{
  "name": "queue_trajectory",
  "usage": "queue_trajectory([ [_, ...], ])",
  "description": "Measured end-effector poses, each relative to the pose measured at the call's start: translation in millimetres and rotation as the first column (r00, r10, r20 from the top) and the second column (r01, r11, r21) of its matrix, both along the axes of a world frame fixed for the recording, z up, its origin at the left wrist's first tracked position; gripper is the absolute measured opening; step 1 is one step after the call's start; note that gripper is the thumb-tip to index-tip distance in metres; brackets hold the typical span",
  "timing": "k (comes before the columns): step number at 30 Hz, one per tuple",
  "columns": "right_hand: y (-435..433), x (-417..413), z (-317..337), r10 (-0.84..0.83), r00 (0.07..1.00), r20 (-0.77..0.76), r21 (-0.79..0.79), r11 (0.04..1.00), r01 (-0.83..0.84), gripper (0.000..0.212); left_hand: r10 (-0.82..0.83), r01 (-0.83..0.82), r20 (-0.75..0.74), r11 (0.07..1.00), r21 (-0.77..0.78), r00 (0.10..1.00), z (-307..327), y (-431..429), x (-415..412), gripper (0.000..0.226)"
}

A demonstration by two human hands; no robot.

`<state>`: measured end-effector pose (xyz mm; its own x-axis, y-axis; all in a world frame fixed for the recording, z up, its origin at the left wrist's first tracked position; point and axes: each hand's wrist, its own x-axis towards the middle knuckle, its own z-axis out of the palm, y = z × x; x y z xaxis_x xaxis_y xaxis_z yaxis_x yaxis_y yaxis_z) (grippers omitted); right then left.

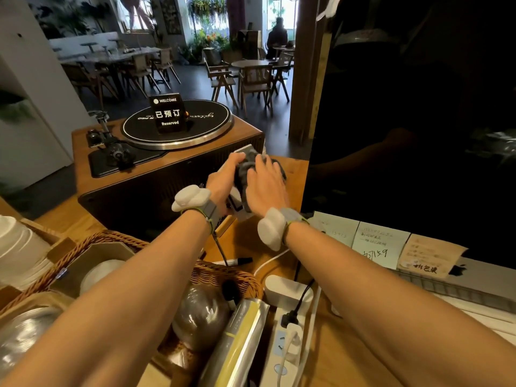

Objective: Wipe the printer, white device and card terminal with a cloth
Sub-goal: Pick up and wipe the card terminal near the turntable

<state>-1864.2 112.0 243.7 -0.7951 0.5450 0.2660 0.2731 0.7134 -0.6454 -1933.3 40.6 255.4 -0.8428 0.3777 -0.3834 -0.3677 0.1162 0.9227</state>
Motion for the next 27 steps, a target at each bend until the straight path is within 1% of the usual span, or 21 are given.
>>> queue_trajectory([
  [1, 0, -2, 2, -0.019, 1.000, -0.002, 0.015, 1.000, 0.019, 0.048, -0.001, 0.001, 0.003, 1.000, 0.005, 1.000, -1, 2, 2, 0.061],
  [2, -4, 0, 1, 0.004, 1.000, -0.015, 0.067, 0.998, -0.003, 0.048, 0.018, -0.018, 0.006, 0.999, 0.026, 1.000, 0, 2, 2, 0.055],
  [3, -11, 4, -4, 0.062, 0.998, -0.026, 0.121, 0.991, -0.058, 0.049, 0.052, -0.053, 0.010, 0.997, 0.051, 0.999, 2, 1, -1, 0.050],
  [4, -19, 10, -12, 0.120, 0.992, -0.037, 0.144, 0.983, -0.114, 0.050, 0.088, -0.088, 0.011, 0.994, 0.070, 0.996, 4, -1, -5, 0.048],
  [5, -24, 17, -20, 0.157, 0.986, -0.053, 0.119, 0.981, -0.150, 0.051, 0.116, -0.117, 0.014, 0.989, 0.086, 0.993, 6, -3, -10, 0.050],
  [6, -27, 20, -25, 0.159, 0.984, -0.084, 0.039, 0.987, -0.156, 0.051, 0.135, -0.137, 0.028, 0.986, 0.100, 0.991, 6, -5, -15, 0.054],
  [7, -27, 19, -26, 0.118, 0.984, -0.130, -0.087, 0.988, -0.130, 0.051, 0.143, -0.148, 0.052, 0.982, 0.115, 0.988, 5, -5, -17, 0.057],
  [9, -29, 11, -18, -0.014, 0.983, -0.186, -0.348, 0.936, -0.053, 0.051, 0.146, -0.158, 0.088, 0.977, 0.145, 0.985, 4, -5, -15, 0.061],
  [10, -31, 8, -14, -0.062, 0.979, -0.196, -0.425, 0.905, -0.027, 0.051, 0.144, -0.158, 0.098, 0.976, 0.151, 0.985, 4, -3, -12, 0.064],
  [11, -33, 7, -11, -0.087, 0.975, -0.205, -0.466, 0.885, -0.019, 0.051, 0.146, -0.160, 0.100, 0.976, 0.148, 0.984, 3, -2, -9, 0.070],
  [13, -39, 8, -10, -0.075, 0.972, -0.222, -0.471, 0.881, -0.040, 0.051, 0.157, -0.168, 0.089, 0.978, 0.125, 0.983, -1, -1, -6, 0.081],
  [15, -39, 9, -10, -0.088, 0.968, -0.237, -0.462, 0.886, -0.033, 0.051, 0.133, -0.143, 0.078, 0.979, 0.144, 0.988, -4, 0, -1, 0.075],
  [16, -38, 9, -10, -0.123, 0.963, -0.240, -0.487, 0.873, -0.010, 0.052, 0.124, -0.134, 0.075, 0.980, 0.150, 0.989, -4, 1, 1, 0.073],
  [17, -37, 8, -9, -0.157, 0.957, -0.242, -0.528, 0.849, 0.006, 0.053, 0.129, -0.138, 0.071, 0.979, 0.148, 0.989, -3, 2, 3, 0.075],
  [20, -30, 8, -5, -0.235, 0.945, -0.226, -0.678, 0.735, 0.020, 0.055, 0.178, -0.182, 0.044, 0.974, 0.135, 0.983, 4, 3, 2, 0.100],
  [22, -24, 4, 1, -0.281, 0.939, -0.200, -0.740, 0.671, 0.043, 0.055, 0.178, -0.181, 0.035, 0.974, 0.137, 0.984, 7, 3, 2, 0.099],
  [25, -35, 4, 9, -0.287, 0.939, -0.187, -0.719, 0.692, 0.068, 0.053, 0.219, -0.221, 0.027, 0.965, 0.140, 0.975, 6, 3, 3, 0.088],
  [27, -46, 1, 6, -0.261, 0.952, -0.157, -0.744, 0.665, 0.060, 0.048, 0.294, -0.293, 0.005, 0.951, 0.097, 0.956, 6, 4, 1, 0.098],
])
